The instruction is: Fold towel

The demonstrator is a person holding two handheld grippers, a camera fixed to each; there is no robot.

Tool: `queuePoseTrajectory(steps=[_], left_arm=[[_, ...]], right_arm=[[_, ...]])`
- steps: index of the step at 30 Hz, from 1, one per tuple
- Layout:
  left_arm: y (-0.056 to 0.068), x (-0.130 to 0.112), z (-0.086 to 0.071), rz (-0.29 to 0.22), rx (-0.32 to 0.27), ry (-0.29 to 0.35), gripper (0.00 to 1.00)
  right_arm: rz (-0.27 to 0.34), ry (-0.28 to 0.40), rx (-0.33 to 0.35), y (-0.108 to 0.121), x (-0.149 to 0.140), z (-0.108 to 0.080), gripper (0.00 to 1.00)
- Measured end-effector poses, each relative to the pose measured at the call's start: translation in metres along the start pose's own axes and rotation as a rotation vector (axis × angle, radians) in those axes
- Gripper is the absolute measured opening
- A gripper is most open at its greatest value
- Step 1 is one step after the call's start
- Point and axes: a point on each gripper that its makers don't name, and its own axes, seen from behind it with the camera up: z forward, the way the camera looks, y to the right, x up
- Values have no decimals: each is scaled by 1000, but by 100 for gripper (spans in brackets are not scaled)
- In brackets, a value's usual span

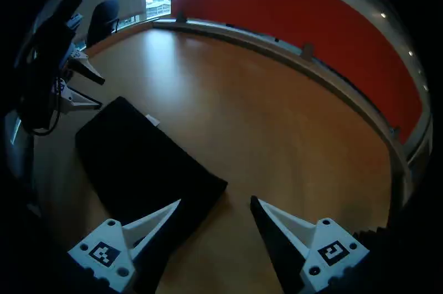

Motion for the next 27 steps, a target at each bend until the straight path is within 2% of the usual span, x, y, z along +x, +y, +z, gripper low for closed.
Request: queuePoseTrajectory(steps=[8,21,27], left_arm=[[7,-16,-16,-23,-4,-4,95],[18,-59,-49,-83,2,-15,95],[21,-76,-58,-105,6,-22,95]], right_arm=[[12,6,7,-12,-12,-15,87],[26,2,15,-31,-40,-43,87],[29,-1,18,-37,-52,-53,87]])
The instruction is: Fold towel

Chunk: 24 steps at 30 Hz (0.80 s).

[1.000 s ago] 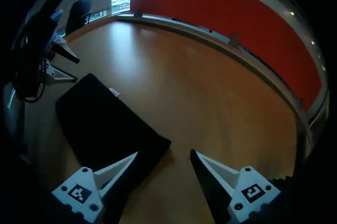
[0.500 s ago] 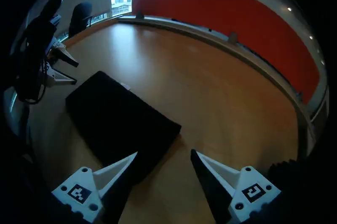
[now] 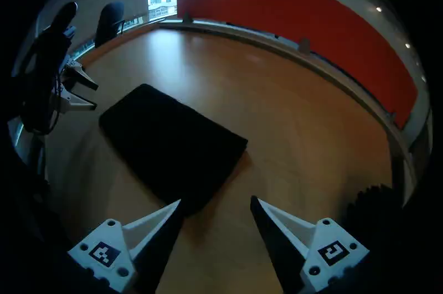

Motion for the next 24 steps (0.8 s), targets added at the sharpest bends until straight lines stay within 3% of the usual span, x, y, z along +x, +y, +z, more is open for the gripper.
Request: queuePoseTrajectory(steps=[14,24], left_arm=[[-6,-14,-14,-51,22,7,95],[-21,-37,-32,-135,68,7,95]], right_arm=[[-25,-4,24,-5,-2,3,87],[-72,-14,67,-13,2,10,87]])
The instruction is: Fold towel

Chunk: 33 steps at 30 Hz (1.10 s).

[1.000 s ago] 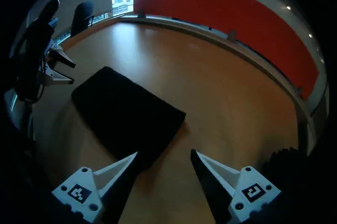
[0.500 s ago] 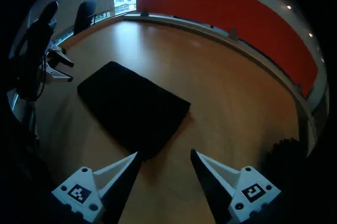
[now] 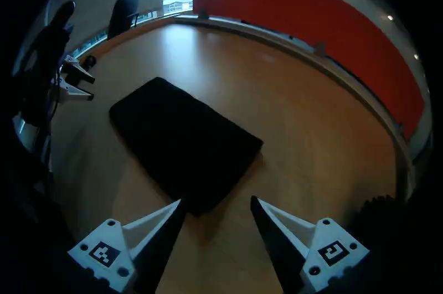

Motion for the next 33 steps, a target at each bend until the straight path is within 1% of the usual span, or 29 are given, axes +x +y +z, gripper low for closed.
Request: queuePoseTrajectory(steps=[6,12,20,23,25,31,33], left_arm=[[-13,-20,-14,-57,34,-9,95],[-23,-38,-27,-109,61,-16,95],[-35,-58,-40,-151,94,-27,95],[-38,-62,-44,-163,103,-29,95],[-40,-65,-46,-170,107,-30,95],[-43,-70,-50,-179,114,-31,95],[-44,-71,-51,-179,115,-31,95]], right_arm=[[-36,-11,29,-5,2,5,87],[-68,-22,50,-7,3,10,87],[-98,-41,75,-11,2,12,87],[-106,-53,82,-12,-2,12,85],[-111,-64,85,-13,-6,12,81],[-121,-95,106,-16,-18,11,59],[-122,-103,116,-18,-21,11,50]])
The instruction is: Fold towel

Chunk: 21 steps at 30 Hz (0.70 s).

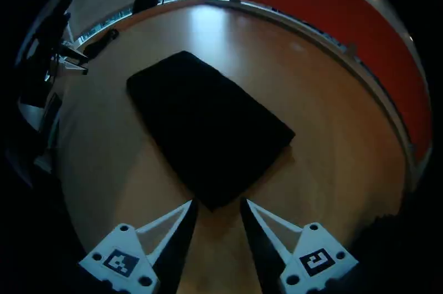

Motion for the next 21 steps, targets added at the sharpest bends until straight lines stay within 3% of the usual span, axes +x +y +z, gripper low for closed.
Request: queuePoseTrajectory(steps=[3,8,16,21], left_arm=[[-1,-1,-1,0,1,0,95],[-2,-3,-1,-2,3,-2,95],[-3,-6,-2,-5,2,-1,95],[-4,-6,-2,-5,3,1,95]], right_arm=[[0,-6,12,-2,-2,2,39],[-3,-12,21,-4,-4,5,36],[-7,-16,28,-5,-5,8,6],[-6,-7,30,-5,-2,9,4]])
